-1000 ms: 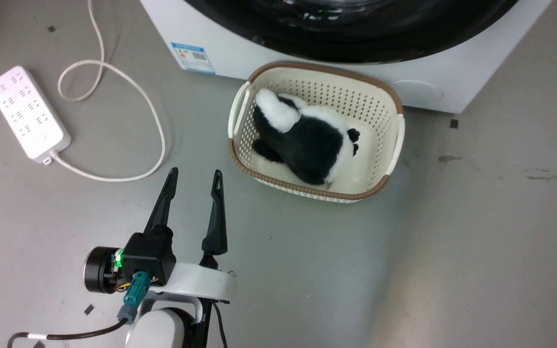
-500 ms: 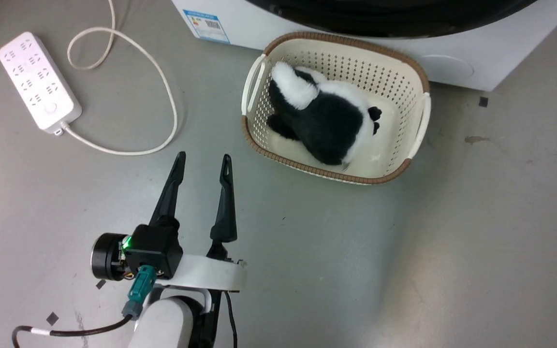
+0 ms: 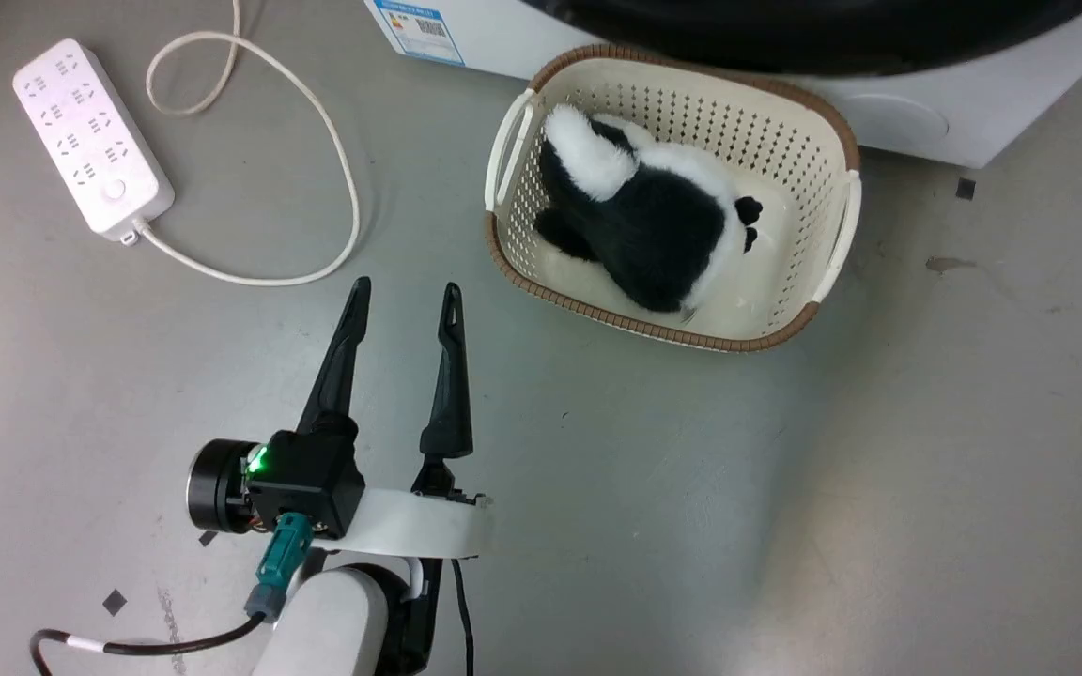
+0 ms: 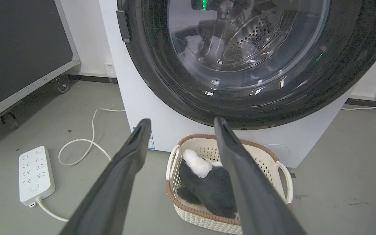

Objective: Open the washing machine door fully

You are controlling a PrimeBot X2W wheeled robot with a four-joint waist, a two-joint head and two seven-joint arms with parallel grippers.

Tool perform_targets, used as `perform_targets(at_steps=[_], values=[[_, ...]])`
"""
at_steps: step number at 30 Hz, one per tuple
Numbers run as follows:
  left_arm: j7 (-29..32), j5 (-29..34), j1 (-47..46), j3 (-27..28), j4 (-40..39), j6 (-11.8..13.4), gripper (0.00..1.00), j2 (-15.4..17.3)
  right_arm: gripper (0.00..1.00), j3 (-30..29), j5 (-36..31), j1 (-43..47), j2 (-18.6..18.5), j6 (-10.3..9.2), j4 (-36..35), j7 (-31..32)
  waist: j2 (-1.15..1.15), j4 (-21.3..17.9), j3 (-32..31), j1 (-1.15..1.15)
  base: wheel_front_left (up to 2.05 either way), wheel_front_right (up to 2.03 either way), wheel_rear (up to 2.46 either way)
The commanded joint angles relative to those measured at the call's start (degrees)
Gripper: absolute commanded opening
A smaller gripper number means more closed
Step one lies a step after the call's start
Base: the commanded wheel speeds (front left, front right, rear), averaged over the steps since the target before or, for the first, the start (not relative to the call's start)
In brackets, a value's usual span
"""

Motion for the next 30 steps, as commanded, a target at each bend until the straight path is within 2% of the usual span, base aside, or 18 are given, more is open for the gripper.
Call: perform_targets(at_steps=[1,11,20,27,30], values=[[-0.59,-0.32,-1.13,-0.21,-0.14,0.28,1.0,0.07,0.0,-0.31,0.37,-0.22,0.99,0.06,1.72,1.07,0.0,-0.03,-0.33,0.0,0.0,0.0,0.0],[-0.59,0.32,1.18,0.92,0.84,-0.38,1.0,0.07,0.0,-0.04,1.88,10.34,3.88,0.06,0.65,4.74,0.0,-1.63,-7.97,0.0,0.0,0.0,0.0],[-0.59,1.22,6.04,2.59,2.18,-1.65,1.0,0.07,0.0,1.94,5.57,23.18,11.74,0.06,-6.9,9.69,0.0,-3.34,-16.27,0.0,0.0,0.0,0.0],[-0.59,1.6,8.39,3.16,2.9,-2.72,1.0,0.07,0.0,6.18,8.5,32.87,15.11,0.06,-14.2,16.02,0.0,-3.2,-20.7,0.0,0.0,0.0,0.0],[-0.59,1.72,9.29,3.05,3.19,-3.14,1.0,0.07,0.0,10.05,13.39,35.78,15.31,0.06,-15.22,18.97,0.0,-2.88,-21.92,0.0,0.0,0.0,0.0]])
